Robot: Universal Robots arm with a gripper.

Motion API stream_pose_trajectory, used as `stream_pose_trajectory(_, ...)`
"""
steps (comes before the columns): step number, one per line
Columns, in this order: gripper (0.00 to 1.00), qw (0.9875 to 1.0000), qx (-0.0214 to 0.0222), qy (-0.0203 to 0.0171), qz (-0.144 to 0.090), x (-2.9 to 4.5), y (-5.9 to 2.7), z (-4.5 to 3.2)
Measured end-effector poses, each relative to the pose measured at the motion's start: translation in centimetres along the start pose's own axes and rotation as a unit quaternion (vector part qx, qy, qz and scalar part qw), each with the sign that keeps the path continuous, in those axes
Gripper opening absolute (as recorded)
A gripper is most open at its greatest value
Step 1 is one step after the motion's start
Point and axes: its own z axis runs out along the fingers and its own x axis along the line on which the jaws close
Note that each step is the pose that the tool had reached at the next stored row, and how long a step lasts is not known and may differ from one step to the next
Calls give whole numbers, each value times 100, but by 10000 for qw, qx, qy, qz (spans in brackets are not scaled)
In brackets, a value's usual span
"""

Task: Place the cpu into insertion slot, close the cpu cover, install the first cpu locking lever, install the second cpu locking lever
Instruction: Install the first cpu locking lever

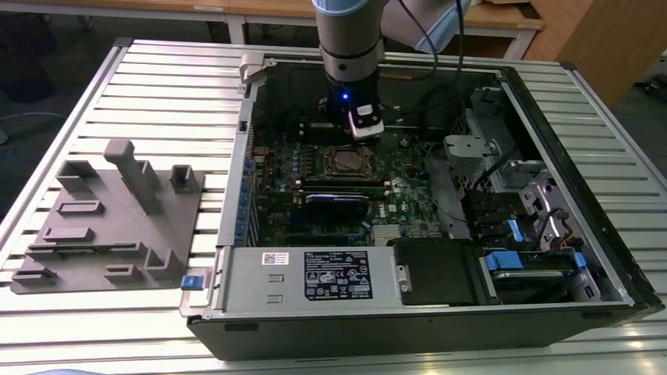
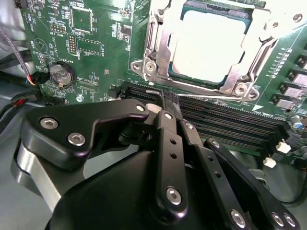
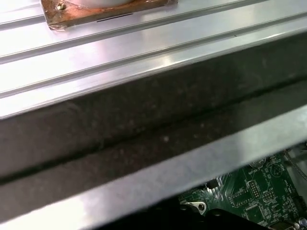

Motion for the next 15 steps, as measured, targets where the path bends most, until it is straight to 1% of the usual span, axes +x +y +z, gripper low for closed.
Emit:
stream_pose_trajectory(10,11,10000,13,-8,4,-13,1,25)
stream_pose_trajectory(13,11,10000,13,-17,1,-13,-1,31)
stream_pose_trajectory(15,11,10000,25,-25,-2,-12,0,33)
